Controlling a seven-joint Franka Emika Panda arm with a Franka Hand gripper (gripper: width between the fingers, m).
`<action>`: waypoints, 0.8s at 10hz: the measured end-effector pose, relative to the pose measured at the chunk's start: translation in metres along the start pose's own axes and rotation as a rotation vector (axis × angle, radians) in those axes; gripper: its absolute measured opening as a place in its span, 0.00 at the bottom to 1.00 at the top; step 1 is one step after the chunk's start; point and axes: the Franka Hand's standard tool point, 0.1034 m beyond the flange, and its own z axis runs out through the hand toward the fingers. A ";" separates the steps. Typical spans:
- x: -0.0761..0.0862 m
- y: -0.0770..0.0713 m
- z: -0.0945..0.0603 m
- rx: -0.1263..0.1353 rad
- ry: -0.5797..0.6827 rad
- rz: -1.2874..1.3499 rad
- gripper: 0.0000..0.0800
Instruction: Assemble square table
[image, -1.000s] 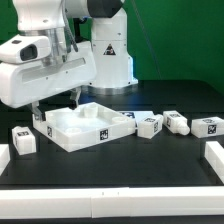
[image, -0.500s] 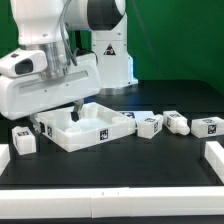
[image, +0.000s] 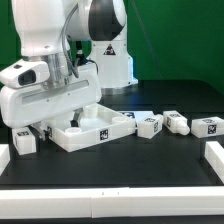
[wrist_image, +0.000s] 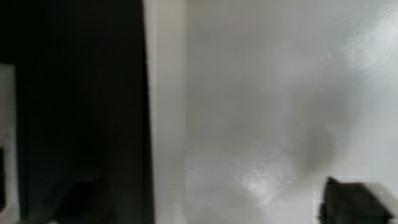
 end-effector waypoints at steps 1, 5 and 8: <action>0.000 0.000 0.000 0.000 0.000 0.000 0.53; 0.000 0.000 0.000 0.000 0.000 0.000 0.14; -0.002 0.008 -0.011 -0.018 0.003 0.003 0.07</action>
Offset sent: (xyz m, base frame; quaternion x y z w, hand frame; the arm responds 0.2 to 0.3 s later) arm 0.0000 0.0000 0.0000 0.0000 0.0000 0.0000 1.0000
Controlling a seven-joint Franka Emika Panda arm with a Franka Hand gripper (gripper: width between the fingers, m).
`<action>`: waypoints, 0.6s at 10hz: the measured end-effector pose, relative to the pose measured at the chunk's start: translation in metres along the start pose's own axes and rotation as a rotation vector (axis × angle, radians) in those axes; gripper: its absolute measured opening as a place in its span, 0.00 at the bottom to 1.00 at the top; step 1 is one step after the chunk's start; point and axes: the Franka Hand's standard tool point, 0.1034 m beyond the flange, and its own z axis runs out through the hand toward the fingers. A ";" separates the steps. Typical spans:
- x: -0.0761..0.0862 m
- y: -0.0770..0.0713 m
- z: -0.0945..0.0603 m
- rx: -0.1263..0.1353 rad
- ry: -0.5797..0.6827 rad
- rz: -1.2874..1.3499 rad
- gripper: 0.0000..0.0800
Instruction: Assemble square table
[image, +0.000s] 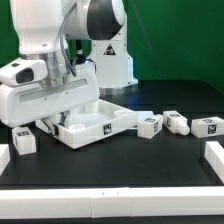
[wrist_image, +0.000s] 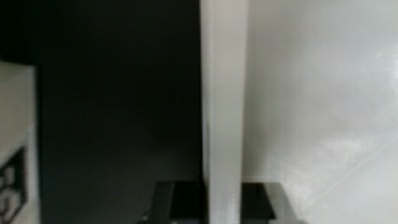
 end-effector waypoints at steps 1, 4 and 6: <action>0.001 0.005 -0.013 -0.018 0.005 0.007 0.07; 0.028 0.004 -0.051 -0.019 -0.008 0.126 0.07; 0.085 -0.002 -0.059 0.009 -0.029 0.348 0.07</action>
Offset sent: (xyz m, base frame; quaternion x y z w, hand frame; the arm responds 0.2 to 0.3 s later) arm 0.0365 0.0054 0.0533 -0.0162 -0.0667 0.0965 0.9930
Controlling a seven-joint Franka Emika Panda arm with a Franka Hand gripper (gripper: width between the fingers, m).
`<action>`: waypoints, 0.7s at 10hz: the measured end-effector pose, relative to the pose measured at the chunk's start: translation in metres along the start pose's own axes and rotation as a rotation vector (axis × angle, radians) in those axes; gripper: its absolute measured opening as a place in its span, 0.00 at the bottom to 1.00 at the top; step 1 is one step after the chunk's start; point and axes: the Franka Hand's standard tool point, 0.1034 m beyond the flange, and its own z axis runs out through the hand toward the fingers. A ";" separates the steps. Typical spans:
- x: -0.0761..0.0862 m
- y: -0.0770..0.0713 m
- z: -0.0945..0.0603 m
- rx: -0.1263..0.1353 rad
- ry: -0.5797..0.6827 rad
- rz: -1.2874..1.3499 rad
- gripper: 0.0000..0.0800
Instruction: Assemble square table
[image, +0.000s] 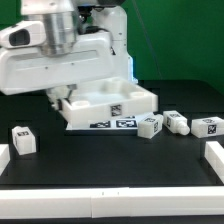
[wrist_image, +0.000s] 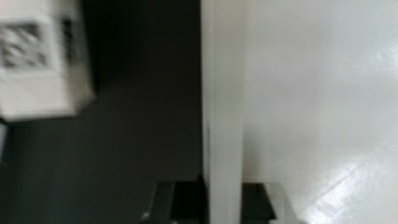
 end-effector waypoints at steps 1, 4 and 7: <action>0.029 -0.005 -0.001 -0.002 0.016 -0.021 0.07; 0.066 -0.005 -0.001 0.015 0.008 0.018 0.07; 0.065 -0.006 0.001 0.017 0.004 0.020 0.07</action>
Offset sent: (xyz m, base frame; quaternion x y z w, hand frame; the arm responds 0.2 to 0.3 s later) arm 0.0000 0.0000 0.0000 0.0000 0.0000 0.0000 1.0000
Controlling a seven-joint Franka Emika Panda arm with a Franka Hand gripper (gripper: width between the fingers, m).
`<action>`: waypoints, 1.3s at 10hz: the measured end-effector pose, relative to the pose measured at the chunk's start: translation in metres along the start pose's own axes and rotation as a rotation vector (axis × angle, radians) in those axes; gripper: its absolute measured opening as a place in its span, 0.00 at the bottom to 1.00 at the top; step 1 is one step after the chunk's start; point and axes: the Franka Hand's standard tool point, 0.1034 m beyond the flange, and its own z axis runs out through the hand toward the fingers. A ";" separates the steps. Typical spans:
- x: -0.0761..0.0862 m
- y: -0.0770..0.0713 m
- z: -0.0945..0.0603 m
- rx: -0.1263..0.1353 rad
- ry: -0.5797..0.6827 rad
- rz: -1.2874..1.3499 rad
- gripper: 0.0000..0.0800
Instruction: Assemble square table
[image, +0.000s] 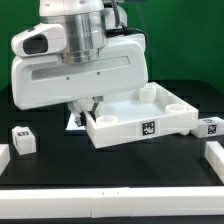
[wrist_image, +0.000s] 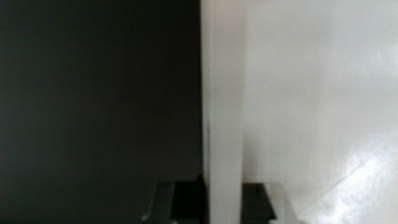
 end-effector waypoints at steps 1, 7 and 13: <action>-0.002 -0.002 0.005 0.001 -0.007 0.037 0.07; 0.026 -0.029 0.064 0.002 0.009 0.153 0.07; 0.033 -0.036 0.070 -0.014 0.004 0.318 0.07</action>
Offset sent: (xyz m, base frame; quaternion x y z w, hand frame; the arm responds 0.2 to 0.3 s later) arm 0.0328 0.0097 -0.0441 -0.0523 0.0026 0.0872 0.9948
